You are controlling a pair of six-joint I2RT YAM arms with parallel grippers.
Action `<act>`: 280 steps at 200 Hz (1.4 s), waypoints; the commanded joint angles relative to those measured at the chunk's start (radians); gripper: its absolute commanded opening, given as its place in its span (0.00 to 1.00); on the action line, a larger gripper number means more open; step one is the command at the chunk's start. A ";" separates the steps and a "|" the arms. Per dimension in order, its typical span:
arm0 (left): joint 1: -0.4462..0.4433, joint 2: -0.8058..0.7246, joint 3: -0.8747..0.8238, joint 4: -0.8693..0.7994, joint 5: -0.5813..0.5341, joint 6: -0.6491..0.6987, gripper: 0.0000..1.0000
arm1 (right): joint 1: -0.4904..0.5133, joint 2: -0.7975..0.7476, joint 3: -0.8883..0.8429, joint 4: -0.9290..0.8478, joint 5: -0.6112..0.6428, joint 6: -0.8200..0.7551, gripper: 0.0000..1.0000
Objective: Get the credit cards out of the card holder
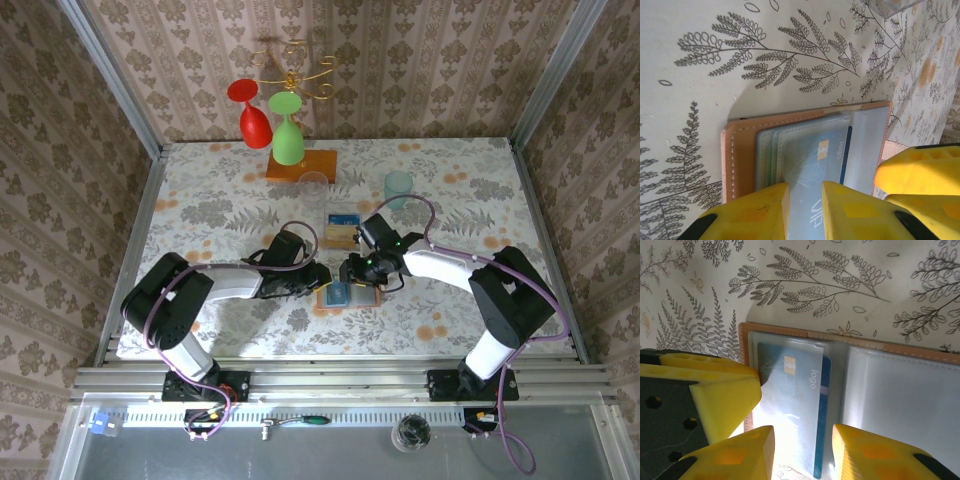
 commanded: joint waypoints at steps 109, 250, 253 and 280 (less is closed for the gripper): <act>-0.032 -0.036 -0.004 -0.029 -0.004 -0.011 0.18 | 0.032 0.012 -0.030 0.035 -0.005 0.035 0.34; -0.047 0.001 0.001 -0.098 -0.042 0.023 0.09 | 0.038 0.078 -0.021 0.060 -0.019 0.029 0.27; -0.046 0.001 0.001 -0.099 -0.042 0.023 0.09 | 0.038 0.079 -0.023 0.060 -0.019 0.030 0.27; -0.045 0.001 0.001 -0.100 -0.042 0.025 0.08 | 0.038 0.086 -0.024 0.065 -0.022 0.029 0.24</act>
